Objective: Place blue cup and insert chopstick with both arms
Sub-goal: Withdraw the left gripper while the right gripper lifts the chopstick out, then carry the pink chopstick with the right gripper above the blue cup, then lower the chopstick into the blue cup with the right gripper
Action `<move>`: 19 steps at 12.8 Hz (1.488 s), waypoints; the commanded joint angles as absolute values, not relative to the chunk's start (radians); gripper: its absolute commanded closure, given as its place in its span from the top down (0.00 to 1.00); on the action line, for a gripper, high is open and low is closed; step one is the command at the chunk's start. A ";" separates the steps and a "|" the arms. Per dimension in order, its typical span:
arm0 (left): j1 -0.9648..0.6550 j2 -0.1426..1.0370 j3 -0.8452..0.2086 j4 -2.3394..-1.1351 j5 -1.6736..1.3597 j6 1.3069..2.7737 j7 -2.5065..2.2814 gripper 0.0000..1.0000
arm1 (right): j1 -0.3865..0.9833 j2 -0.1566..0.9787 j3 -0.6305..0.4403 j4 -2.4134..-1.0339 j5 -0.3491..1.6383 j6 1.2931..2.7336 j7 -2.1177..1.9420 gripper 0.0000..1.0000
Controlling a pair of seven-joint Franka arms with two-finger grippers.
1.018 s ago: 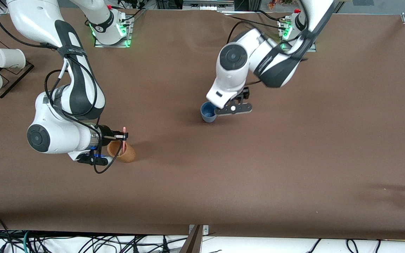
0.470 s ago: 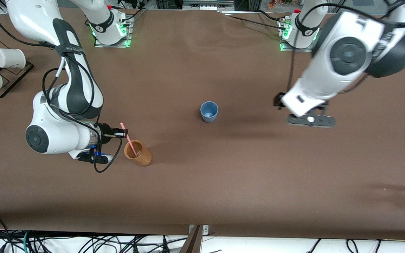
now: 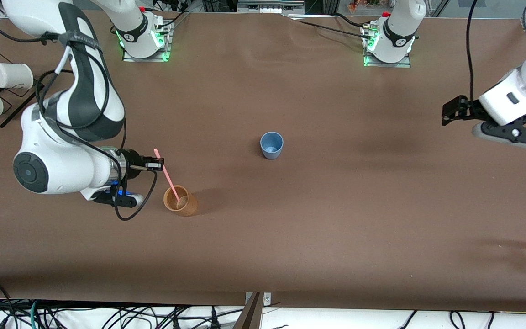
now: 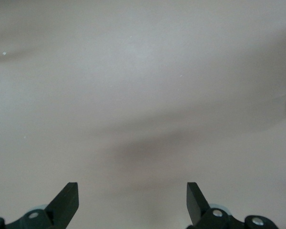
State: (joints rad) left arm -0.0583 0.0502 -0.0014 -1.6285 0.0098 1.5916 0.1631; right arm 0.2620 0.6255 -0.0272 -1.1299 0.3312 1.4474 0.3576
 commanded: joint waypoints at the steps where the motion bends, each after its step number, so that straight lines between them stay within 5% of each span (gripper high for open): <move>1: -0.057 0.020 -0.005 -1.675 -0.008 1.626 0.170 1.00 | 0.294 0.617 -0.025 -1.046 0.347 1.338 0.452 0.02; 6: -0.057 0.006 -0.011 -1.661 -0.005 1.620 0.149 1.00 | 0.380 0.598 -0.021 -0.936 0.452 1.256 0.657 0.02; 12: -0.055 0.026 -0.009 -1.637 -0.009 1.620 0.140 1.00 | 0.606 0.646 -0.046 -0.975 0.595 1.555 1.017 0.02; 19: -0.057 0.032 -0.012 -1.624 -0.011 1.605 0.147 1.00 | 0.673 0.649 -0.045 -1.142 0.641 1.727 1.078 0.02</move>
State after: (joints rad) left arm -0.0613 0.0222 -0.0118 -1.6468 0.0096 1.6161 0.1445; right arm 0.6499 0.6655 -0.0310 -1.0818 0.6167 1.6881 1.0626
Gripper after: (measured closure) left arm 0.000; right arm 0.912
